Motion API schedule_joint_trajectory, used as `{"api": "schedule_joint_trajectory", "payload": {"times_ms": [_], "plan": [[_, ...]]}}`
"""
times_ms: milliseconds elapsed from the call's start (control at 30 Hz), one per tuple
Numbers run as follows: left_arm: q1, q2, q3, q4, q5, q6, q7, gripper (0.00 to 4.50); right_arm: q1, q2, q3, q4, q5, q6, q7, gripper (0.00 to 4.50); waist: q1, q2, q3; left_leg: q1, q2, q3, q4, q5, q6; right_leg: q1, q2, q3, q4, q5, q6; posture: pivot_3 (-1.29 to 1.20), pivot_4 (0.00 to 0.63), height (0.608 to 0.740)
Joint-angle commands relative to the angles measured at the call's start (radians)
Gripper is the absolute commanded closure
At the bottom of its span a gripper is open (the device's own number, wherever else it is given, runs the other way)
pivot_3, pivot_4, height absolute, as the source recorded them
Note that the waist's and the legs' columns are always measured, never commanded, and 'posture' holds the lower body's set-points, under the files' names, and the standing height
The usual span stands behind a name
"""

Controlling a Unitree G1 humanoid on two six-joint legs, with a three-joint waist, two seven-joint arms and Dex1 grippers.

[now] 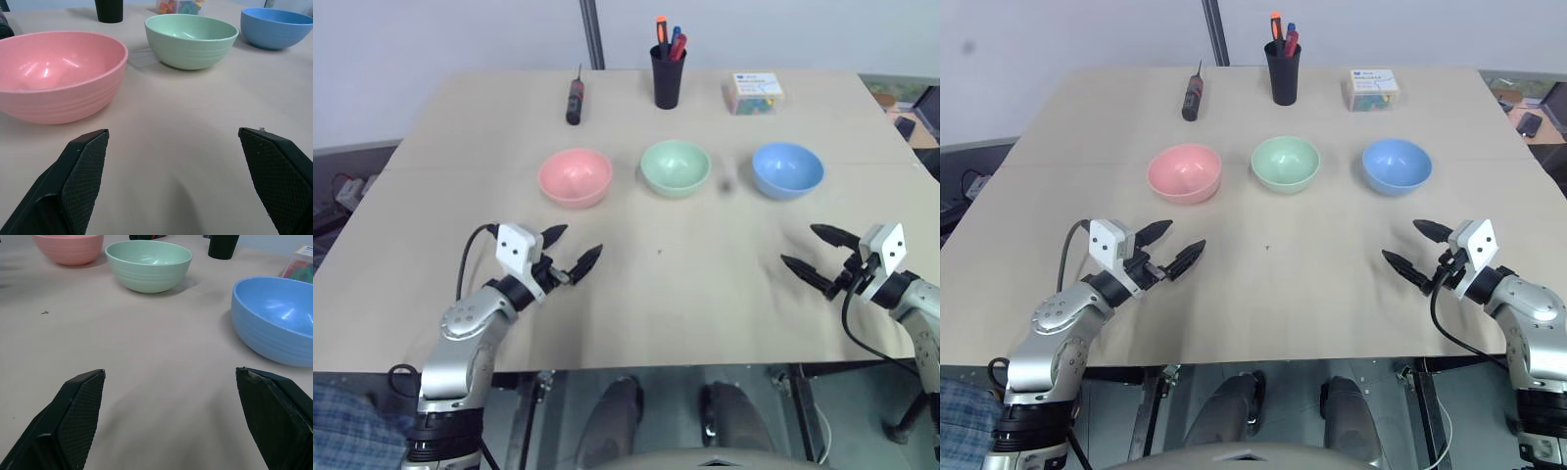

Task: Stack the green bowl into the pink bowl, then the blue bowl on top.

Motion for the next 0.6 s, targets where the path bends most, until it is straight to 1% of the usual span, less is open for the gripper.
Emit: {"api": "schedule_joint_trajectory", "payload": {"times_ms": [33,600], "plan": [[0.0,0.005,0.026,-0.043,-0.029,-0.016,-0.004,0.02,-0.014,-0.012,-0.028,-0.021,0.018,-0.018,-0.003,0.0,0.0,0.0,0.0,0.0,0.0,0.0,0.0,0.0,0.0,0.0,0.0,0.0,0.0,0.0,0.0,0.0,0.15,0.74],[-0.007,0.003,0.008,-0.031,-0.037,-0.029,-0.008,0.02,0.015,-0.006,-0.032,-0.076,0.044,-0.007,-0.029,0.0,0.0,0.0,0.0,0.0,0.0,0.0,0.0,0.0,0.0,0.0,0.0,0.0,0.0,0.0,0.0,0.0,0.15,0.74]]}}
